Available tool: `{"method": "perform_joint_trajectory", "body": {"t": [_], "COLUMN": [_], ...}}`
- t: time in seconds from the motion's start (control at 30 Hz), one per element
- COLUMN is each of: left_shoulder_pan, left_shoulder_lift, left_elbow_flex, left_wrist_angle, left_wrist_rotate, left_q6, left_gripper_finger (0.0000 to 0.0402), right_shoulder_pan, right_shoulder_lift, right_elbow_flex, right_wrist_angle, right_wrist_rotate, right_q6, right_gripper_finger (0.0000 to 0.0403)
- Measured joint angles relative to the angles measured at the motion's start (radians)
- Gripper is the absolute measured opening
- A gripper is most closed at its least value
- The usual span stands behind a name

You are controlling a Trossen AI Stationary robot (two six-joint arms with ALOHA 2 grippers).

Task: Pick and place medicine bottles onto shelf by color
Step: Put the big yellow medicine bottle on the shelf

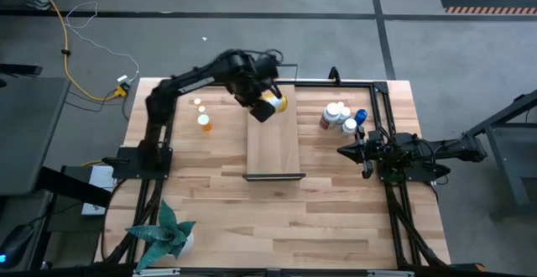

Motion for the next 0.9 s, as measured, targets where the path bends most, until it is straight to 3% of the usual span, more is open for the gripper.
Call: {"method": "perform_joint_trajectory", "body": {"t": [0.3, 0.53, 0.9], "left_shoulder_pan": [-0.025, -0.070, -0.176], "left_shoulder_lift": [0.051, 0.042, 0.017], "left_elbow_flex": [0.002, 0.003, 0.002], "left_wrist_angle": [-0.007, -0.007, -0.007], "left_wrist_rotate": [0.058, 0.295, 0.421], "left_q6": [0.053, 0.062, 0.145], "left_gripper_finger": [0.0203, 0.0203, 0.0203], "right_shoulder_pan": [0.000, 0.000, 0.000], "right_shoulder_lift": [0.000, 0.000, 0.000], "right_elbow_flex": [0.000, 0.000, 0.000], "right_wrist_angle": [0.000, 0.000, 0.000], "right_wrist_rotate": [0.000, -0.001, -0.001], "right_q6": [0.000, 0.000, 0.000], "right_gripper_finger": [0.0000, 0.0000, 0.0000]}}
